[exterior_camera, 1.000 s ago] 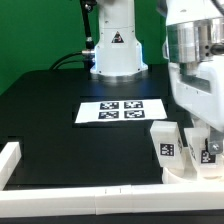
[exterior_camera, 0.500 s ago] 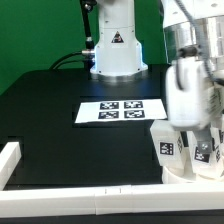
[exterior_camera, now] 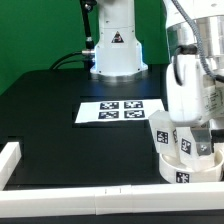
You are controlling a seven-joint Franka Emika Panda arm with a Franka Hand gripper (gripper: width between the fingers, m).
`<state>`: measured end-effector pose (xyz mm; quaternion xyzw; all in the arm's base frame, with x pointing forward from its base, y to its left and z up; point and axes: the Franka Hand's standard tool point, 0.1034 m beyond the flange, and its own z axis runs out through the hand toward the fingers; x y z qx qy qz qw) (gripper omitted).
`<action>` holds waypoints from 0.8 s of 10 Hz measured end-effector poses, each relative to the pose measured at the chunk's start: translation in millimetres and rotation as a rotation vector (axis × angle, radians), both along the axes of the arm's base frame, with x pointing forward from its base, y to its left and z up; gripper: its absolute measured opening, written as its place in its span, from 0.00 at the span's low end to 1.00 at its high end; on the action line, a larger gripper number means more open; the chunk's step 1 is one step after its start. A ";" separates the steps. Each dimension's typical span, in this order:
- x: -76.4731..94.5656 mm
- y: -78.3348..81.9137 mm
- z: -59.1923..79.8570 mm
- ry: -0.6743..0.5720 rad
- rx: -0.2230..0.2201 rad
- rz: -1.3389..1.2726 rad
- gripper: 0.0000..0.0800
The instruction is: Assemble stool
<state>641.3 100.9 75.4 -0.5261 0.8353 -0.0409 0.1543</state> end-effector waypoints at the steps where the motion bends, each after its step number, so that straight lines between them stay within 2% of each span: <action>1: 2.6 -2.1 9.6 -0.006 -0.011 0.091 0.78; 3: 9.1 -1.1 33.3 -0.054 -0.066 0.327 0.81; 4: 10.0 -0.1 36.4 -0.057 -0.083 0.424 0.81; 6: 9.4 -1.3 33.0 -0.066 -0.115 0.504 0.81; 7: 9.4 -2.1 33.7 -0.070 -0.148 0.619 0.81; 8: 10.9 -5.8 41.1 -0.061 -0.176 0.805 0.81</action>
Offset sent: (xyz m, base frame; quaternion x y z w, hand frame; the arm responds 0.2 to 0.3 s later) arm 0.0084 0.0176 0.0263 -0.0539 -0.0535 -0.2790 0.9573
